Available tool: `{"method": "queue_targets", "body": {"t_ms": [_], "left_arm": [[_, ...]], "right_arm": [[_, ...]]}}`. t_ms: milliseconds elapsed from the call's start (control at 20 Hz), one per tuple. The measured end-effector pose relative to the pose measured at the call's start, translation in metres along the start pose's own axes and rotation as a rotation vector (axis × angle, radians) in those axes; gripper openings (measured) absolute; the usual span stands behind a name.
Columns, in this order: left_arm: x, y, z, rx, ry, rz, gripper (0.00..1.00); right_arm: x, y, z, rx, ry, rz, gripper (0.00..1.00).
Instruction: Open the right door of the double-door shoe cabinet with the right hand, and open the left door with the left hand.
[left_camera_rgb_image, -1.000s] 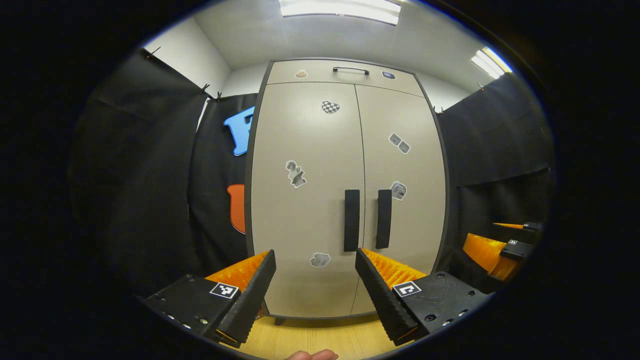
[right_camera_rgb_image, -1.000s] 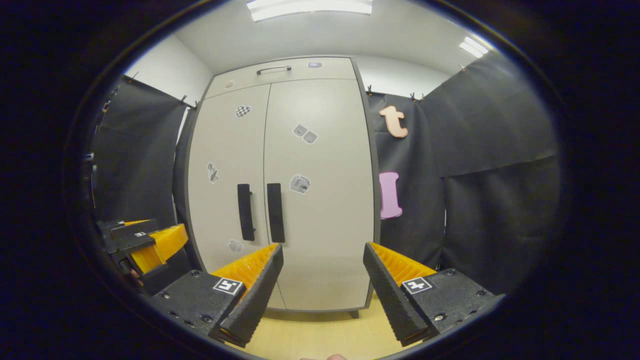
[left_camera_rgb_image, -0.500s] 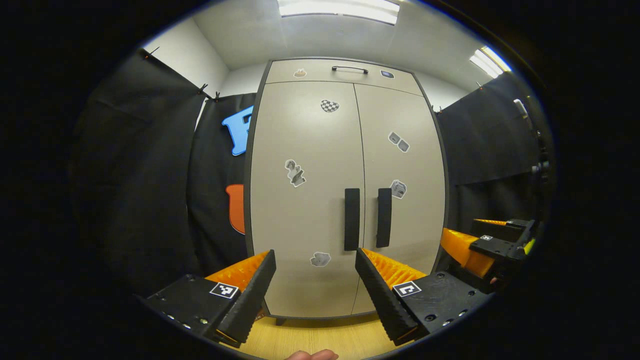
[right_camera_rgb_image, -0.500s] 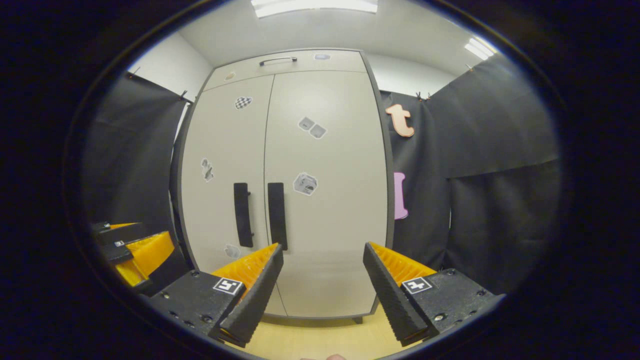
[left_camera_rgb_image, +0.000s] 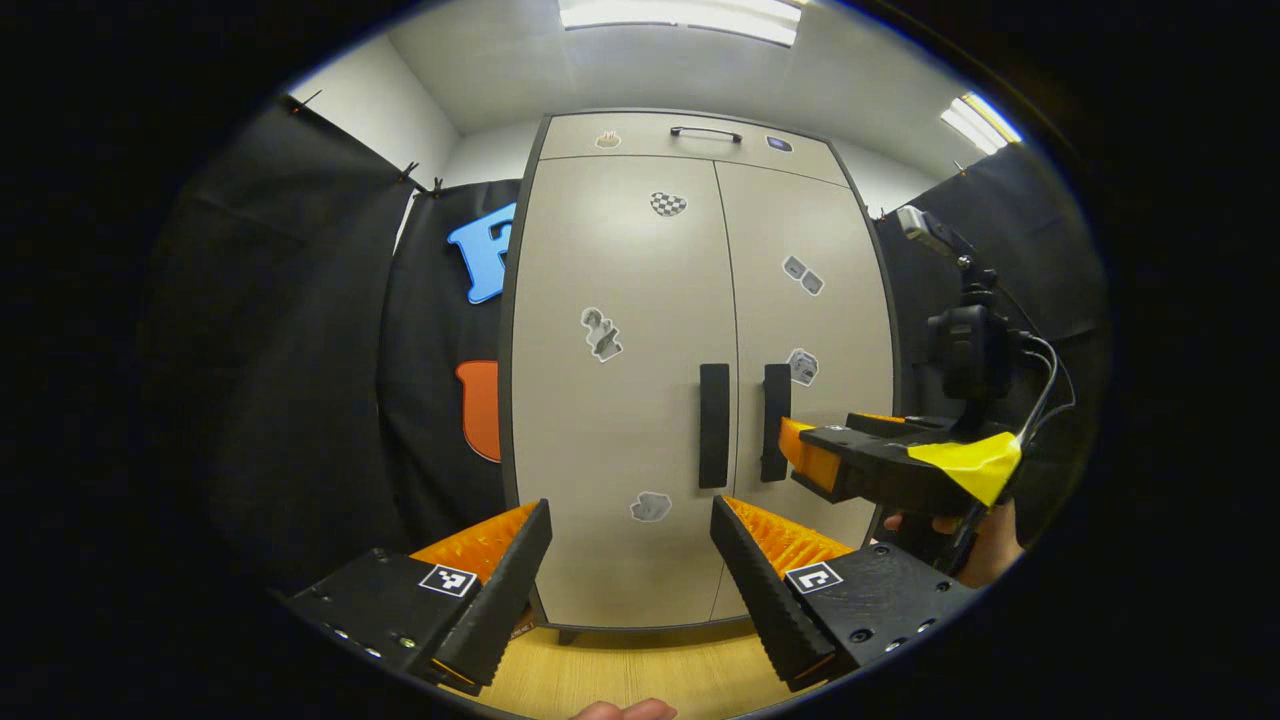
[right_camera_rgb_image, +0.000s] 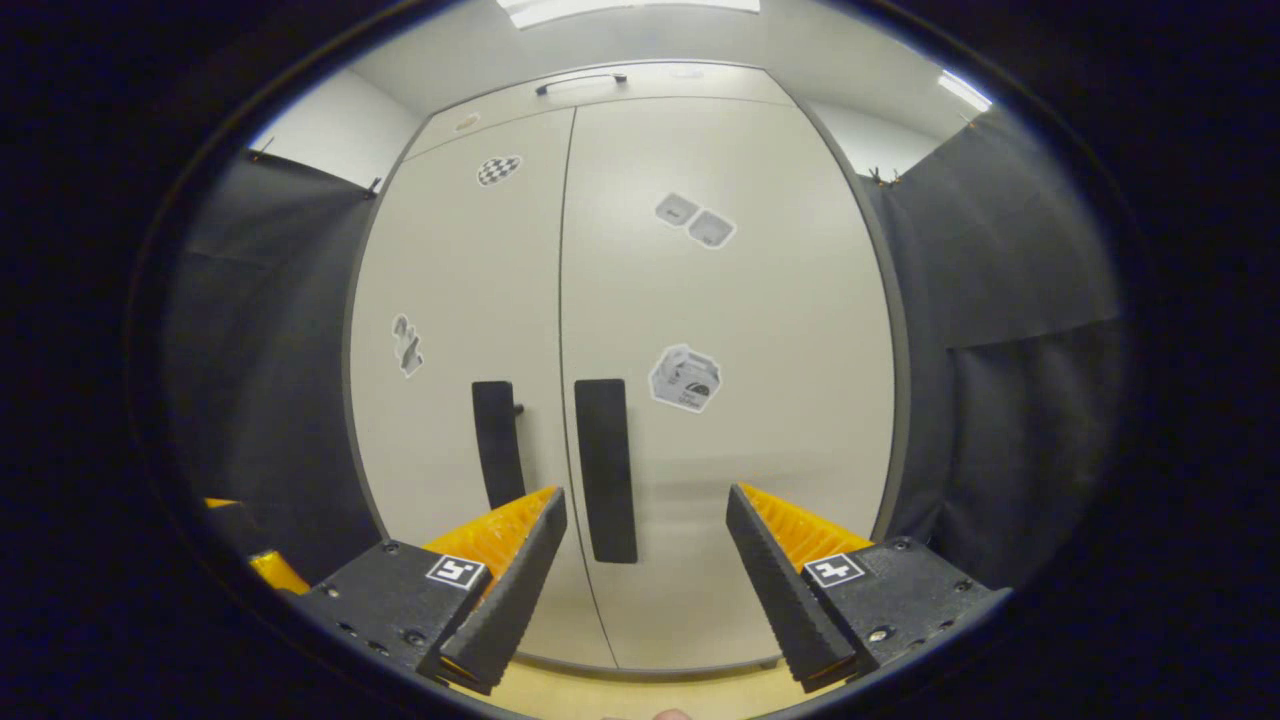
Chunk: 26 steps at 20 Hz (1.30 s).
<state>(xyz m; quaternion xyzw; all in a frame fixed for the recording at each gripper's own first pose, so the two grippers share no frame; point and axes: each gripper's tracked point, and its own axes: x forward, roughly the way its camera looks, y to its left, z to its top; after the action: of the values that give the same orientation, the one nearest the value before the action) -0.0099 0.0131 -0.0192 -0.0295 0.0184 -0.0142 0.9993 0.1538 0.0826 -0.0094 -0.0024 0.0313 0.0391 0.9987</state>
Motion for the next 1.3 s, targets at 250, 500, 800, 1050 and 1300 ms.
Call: {"method": "queue_targets", "body": {"t_ms": [250, 500, 800, 1050, 1300], "left_arm": [[-0.002, 0.013, -0.005, 0.012, 0.008, 0.020, 0.96], [0.000, 0.019, -0.008, 0.006, 0.014, 0.021, 0.96], [0.002, 0.022, -0.009, -0.009, 0.011, 0.020, 0.96], [0.003, 0.024, -0.010, -0.038, 0.012, 0.018, 0.96], [0.001, 0.022, -0.008, -0.037, 0.003, 0.013, 0.96]], "right_arm": [[0.031, 0.006, -0.009, 0.021, 0.030, -0.015, 0.98], [0.041, 0.008, -0.009, 0.039, 0.031, -0.029, 0.95], [0.044, 0.018, -0.011, -0.028, 0.026, -0.017, 0.36], [0.045, 0.017, -0.010, -0.037, -0.006, -0.019, 0.14], [0.045, 0.017, -0.011, -0.062, 0.004, -0.015, 0.09]]}}
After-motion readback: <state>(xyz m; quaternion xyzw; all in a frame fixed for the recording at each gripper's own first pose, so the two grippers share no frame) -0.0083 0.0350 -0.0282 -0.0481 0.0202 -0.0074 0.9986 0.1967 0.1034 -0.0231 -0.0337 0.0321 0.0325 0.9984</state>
